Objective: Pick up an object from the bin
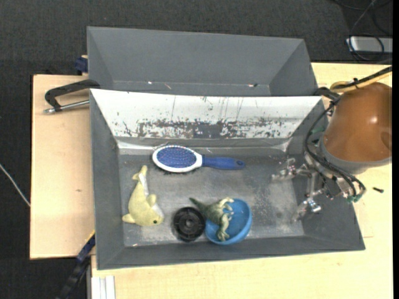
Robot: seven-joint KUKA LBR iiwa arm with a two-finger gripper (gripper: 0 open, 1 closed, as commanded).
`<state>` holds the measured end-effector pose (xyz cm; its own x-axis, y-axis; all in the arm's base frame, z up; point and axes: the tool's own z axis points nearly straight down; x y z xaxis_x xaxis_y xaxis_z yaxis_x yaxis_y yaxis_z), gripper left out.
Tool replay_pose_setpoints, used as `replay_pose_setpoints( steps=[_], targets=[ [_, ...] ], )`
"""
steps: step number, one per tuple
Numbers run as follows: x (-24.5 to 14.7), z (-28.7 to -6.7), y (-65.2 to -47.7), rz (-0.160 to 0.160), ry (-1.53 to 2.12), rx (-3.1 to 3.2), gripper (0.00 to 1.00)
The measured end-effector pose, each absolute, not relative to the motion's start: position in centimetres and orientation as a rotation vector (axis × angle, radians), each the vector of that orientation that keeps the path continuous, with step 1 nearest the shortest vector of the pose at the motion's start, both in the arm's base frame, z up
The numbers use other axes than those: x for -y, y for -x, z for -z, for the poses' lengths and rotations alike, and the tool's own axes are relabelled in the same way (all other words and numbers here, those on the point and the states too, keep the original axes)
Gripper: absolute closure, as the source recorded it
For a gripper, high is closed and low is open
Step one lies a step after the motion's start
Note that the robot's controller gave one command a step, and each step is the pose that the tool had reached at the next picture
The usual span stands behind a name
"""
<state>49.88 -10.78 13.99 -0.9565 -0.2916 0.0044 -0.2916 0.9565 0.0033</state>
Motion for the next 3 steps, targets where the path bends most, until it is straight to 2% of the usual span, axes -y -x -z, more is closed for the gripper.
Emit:
replay_pose_setpoints(
  steps=[1,2,3],
  targets=[
    [5.2,-7.1,-50.2,0.0,-0.668,3.075,0.0],
    [5.2,-9.9,-51.3,-0.002,-0.71,3.069,0.0],
    [0.1,-7.3,-52.3,-0.003,-0.776,3.048,0.0]
  ],
)
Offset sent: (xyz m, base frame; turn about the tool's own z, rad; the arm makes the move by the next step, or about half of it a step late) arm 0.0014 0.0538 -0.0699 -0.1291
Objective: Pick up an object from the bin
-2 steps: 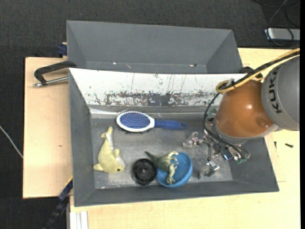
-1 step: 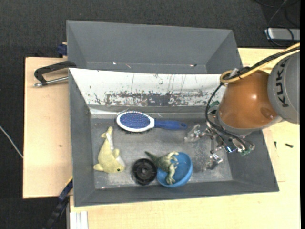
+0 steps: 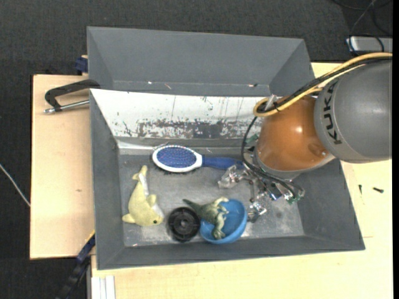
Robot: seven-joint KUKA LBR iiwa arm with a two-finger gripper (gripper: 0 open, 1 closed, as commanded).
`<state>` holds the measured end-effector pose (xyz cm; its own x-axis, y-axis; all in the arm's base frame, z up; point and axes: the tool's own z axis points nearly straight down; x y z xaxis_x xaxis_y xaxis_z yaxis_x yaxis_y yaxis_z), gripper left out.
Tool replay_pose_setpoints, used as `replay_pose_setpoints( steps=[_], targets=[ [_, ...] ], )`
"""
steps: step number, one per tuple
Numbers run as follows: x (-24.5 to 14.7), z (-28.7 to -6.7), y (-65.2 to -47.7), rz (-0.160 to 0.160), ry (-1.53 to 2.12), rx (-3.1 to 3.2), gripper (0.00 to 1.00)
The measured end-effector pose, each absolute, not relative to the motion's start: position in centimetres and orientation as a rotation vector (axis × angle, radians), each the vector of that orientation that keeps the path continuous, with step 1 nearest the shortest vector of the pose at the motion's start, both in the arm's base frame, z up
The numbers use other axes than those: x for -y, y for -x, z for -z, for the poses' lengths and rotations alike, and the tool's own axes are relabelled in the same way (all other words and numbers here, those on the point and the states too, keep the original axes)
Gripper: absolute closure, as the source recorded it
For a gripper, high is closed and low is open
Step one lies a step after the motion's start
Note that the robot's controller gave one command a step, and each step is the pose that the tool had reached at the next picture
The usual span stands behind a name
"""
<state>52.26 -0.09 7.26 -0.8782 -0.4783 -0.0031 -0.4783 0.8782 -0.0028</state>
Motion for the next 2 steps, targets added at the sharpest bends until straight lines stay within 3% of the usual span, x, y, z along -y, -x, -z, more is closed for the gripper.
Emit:
replay_pose_setpoints(
  steps=[1,2],
  targets=[
    [-2.78,-7.31,-50.19,0.002,0.53,-3.088,0.0],
    [-2.65,-7.51,-49.91,0.003,0.537,-3.105,1.0]
  ],
)
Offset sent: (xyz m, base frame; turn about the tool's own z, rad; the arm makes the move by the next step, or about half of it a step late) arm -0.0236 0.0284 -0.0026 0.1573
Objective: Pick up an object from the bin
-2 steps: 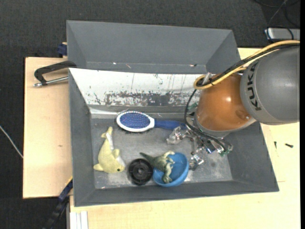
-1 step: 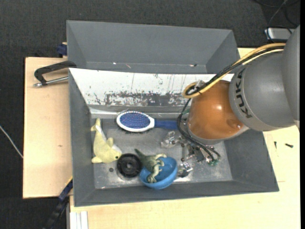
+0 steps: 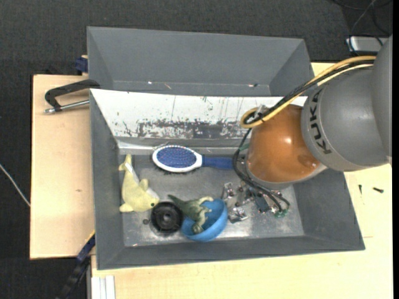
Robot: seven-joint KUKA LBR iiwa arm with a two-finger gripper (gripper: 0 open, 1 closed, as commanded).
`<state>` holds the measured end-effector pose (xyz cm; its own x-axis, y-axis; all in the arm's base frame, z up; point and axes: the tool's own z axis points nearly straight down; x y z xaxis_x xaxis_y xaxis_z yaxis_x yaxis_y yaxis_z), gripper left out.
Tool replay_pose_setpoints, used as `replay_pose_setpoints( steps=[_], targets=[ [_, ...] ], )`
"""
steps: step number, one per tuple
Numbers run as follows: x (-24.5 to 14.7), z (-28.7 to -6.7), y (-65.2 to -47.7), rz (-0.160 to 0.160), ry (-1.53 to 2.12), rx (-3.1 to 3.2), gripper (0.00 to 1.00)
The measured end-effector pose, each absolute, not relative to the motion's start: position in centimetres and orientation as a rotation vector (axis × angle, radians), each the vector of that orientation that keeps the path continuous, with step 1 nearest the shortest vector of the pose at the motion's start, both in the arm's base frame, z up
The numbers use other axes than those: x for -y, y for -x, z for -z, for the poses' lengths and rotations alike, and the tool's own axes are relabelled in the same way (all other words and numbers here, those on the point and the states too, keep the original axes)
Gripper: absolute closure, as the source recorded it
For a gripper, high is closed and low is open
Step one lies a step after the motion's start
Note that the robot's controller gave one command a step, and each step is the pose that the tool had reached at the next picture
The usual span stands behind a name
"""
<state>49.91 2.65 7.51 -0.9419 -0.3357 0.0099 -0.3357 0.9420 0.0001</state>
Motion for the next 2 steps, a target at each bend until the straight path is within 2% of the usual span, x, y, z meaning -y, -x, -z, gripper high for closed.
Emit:
replay_pose_setpoints(
  steps=[1,2],
  targets=[
    [-4.6,-7.6,-54.6,-0.005,-0.588,3.063,1.0],
    [-5.7,-29.3,-54.2,-0.002,-0.731,3.072,1.0]
  ],
)
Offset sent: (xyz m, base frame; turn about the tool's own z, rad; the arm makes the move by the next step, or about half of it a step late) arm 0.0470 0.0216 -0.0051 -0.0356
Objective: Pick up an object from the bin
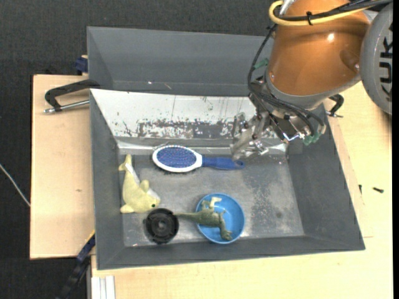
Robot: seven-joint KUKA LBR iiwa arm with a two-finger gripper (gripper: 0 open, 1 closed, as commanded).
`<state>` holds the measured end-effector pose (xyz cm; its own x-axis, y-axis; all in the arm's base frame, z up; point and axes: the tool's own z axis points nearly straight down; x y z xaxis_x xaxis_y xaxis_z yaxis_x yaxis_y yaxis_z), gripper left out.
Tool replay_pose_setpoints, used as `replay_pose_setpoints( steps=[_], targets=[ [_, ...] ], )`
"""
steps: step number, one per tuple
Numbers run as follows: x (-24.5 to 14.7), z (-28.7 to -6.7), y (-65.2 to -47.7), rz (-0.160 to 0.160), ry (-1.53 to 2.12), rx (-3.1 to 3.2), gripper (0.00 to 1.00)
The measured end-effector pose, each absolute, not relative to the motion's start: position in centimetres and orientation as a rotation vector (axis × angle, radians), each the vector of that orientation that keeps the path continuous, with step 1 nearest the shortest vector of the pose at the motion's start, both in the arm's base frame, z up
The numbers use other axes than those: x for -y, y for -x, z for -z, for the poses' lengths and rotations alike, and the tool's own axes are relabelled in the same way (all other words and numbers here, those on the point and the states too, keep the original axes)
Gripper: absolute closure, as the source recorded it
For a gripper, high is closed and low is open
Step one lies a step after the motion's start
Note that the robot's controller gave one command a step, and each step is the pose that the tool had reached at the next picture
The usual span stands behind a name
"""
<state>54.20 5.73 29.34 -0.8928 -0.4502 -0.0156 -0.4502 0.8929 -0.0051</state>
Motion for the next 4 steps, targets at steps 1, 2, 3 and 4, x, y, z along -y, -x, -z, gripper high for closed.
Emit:
replay_pose_setpoints(
  steps=[1,2,3,4],
  targets=[
    [-7.7,-17.7,-51.0,-0.004,1.558,-2.731,1.0],
    [-4.4,-25.2,-49.4,0.007,2.191,-2.241,1.0],
    [-4.6,-25.0,-49.4,0.0,2.195,-2.241,1.0],
    [-4.6,-25.0,-49.4,0.0,2.196,-2.242,1.0]
  ],
)
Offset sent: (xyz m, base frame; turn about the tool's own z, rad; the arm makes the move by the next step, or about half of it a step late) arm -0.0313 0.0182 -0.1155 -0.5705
